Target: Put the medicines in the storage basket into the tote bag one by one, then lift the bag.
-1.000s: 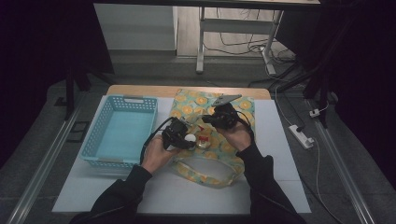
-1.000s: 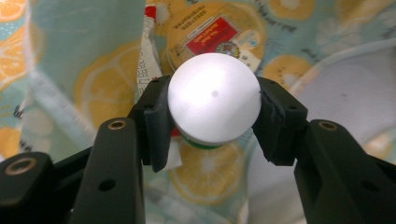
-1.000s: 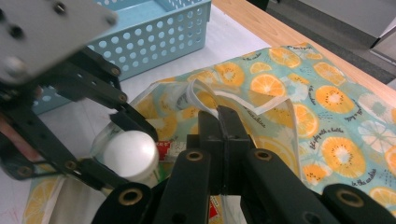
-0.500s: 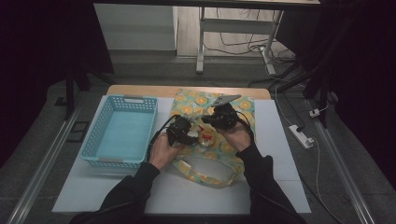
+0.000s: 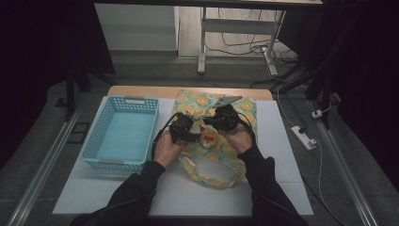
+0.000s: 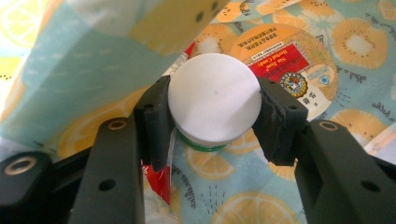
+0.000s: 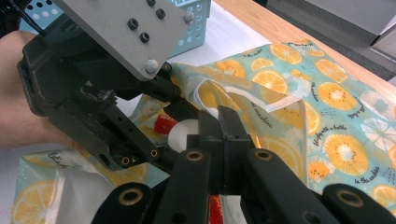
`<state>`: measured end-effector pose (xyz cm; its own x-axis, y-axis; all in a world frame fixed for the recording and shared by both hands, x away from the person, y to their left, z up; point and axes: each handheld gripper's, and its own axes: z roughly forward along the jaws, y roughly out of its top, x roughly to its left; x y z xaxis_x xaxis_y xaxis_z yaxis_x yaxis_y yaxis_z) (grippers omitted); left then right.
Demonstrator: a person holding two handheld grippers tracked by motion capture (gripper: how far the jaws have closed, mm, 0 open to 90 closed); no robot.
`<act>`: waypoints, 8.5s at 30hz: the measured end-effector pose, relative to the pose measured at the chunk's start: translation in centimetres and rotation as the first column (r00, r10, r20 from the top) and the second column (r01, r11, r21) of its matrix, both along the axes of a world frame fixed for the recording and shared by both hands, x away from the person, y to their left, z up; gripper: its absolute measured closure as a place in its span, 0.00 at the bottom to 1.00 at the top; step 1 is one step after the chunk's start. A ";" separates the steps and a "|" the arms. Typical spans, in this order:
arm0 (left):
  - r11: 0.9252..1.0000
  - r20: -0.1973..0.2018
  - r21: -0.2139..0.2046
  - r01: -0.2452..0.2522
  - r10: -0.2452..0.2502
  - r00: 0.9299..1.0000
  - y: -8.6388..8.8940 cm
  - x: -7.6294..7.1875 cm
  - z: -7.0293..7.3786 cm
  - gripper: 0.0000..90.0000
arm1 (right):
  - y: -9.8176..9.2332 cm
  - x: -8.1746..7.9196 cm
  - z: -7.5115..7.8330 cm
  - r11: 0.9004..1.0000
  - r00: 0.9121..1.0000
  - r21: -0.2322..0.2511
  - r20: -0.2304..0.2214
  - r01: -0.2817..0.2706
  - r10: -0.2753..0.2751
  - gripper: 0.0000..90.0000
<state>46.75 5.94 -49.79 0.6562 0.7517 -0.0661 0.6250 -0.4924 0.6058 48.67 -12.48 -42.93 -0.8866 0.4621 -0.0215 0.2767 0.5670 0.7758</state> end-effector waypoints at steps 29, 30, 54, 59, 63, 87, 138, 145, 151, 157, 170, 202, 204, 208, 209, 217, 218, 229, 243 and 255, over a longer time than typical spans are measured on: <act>0.976 -0.046 -0.197 0.096 -0.107 0.993 2.0 -3.8 2.2 0.11 | 0.0 0.0 0.0 1.000 1.000 -0.007 0.005 -0.004 0.004 1.00; 0.974 -0.045 -0.201 0.107 -0.118 0.992 2.1 -4.0 2.2 0.09 | 0.0 0.0 0.0 1.000 1.000 -0.007 0.005 -0.004 0.004 1.00; 0.960 0.004 -0.179 0.215 -0.217 0.976 2.2 -7.3 1.4 0.00 | 0.0 -0.1 -0.1 1.000 1.000 -0.011 0.004 -0.008 0.009 1.00; 0.960 0.004 -0.174 0.218 -0.220 0.975 1.9 -7.5 0.7 0.00 | 0.0 -0.1 -0.1 1.000 1.000 -0.010 0.002 -0.009 0.009 1.00; 0.962 -0.004 -0.166 0.217 -0.220 0.975 1.8 -7.6 0.2 0.00 | 0.0 -0.1 0.0 1.000 1.000 -0.008 0.001 -0.009 0.009 1.00; 0.979 -0.042 -0.058 0.194 -0.197 0.980 0.7 -6.3 -3.0 0.00 | 0.2 -0.2 -0.2 1.000 1.000 -0.014 -0.002 -0.016 0.016 1.00; 0.996 -0.034 0.013 0.090 -0.089 0.995 0.1 -6.0 -1.2 1.00 | -0.2 0.0 0.0 1.000 1.000 -0.006 -0.013 -0.010 0.010 1.00; 0.993 -0.034 -0.007 0.116 -0.116 0.993 -0.2 -6.2 0.4 1.00 | -0.2 -0.2 0.5 1.000 1.000 -0.004 -0.013 -0.013 0.013 1.00; 0.993 -0.048 -0.033 0.115 -0.116 0.992 0.4 -6.0 1.2 1.00 | -0.1 -0.4 0.7 1.000 1.000 -0.003 -0.016 -0.015 0.015 1.00; 0.992 -0.059 -0.050 0.113 -0.116 0.992 0.6 -5.6 1.3 1.00 | -0.2 -0.3 0.8 1.000 1.000 -0.004 -0.015 -0.015 0.015 1.00; 0.984 -0.090 -0.138 0.115 -0.128 0.988 1.6 -4.9 2.3 1.00 | -0.3 -0.4 1.0 1.000 1.000 0.000 -0.017 -0.018 0.018 1.00; 0.947 -0.005 -0.289 0.142 -0.150 0.989 4.5 -3.6 10.7 1.00 | -0.2 -1.4 4.2 0.997 0.997 0.024 -0.038 -0.072 0.073 1.00; 0.945 -0.001 -0.298 0.138 -0.145 0.989 4.8 -3.4 11.3 1.00 | 0.0 -1.6 4.4 0.997 0.996 0.026 -0.041 -0.077 0.078 1.00; 0.942 0.010 -0.306 0.137 -0.141 0.990 5.2 -3.1 12.5 1.00 | 0.1 -1.7 5.1 0.996 0.996 0.028 -0.035 -0.085 0.086 1.00; 0.940 0.012 -0.311 0.137 -0.140 0.990 5.3 -3.0 12.8 1.00 | 0.1 -1.8 5.2 0.996 0.996 0.033 -0.037 -0.086 0.087 1.00; 0.934 0.032 -0.327 0.146 -0.143 0.989 5.7 -2.7 14.8 1.00 | 0.4 -2.2 6.7 0.994 0.994 0.051 -0.027 -0.100 0.102 1.00; 0.932 0.035 -0.331 0.149 -0.146 0.989 5.7 -2.7 15.1 1.00 | 0.4 -2.3 6.9 0.993 0.994 0.052 -0.024 -0.102 0.104 1.00; 0.924 0.081 -0.348 0.159 -0.139 0.987 5.8 -2.2 18.0 1.00 | 0.4 -2.6 9.6 0.991 0.993 0.072 0.001 -0.114 0.114 1.00; 0.920 0.133 -0.357 0.163 -0.123 0.984 5.7 -2.0 21.4 1.00 | 0.4 -2.6 12.8 0.989 0.992 0.087 0.034 -0.121 0.119 1.00; 0.915 0.171 -0.364 0.172 -0.116 0.978 5.6 -1.8 24.3 1.00 | 0.2 -2.5 15.4 0.985 0.991 0.112 0.044 -0.127 0.123 1.00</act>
<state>44.95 11.52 -25.50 0.7791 0.5862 -0.2221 0.4575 -0.2894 0.8408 46.21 -12.26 -27.49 -0.9372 0.3488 -0.0082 0.1795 0.5020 0.8460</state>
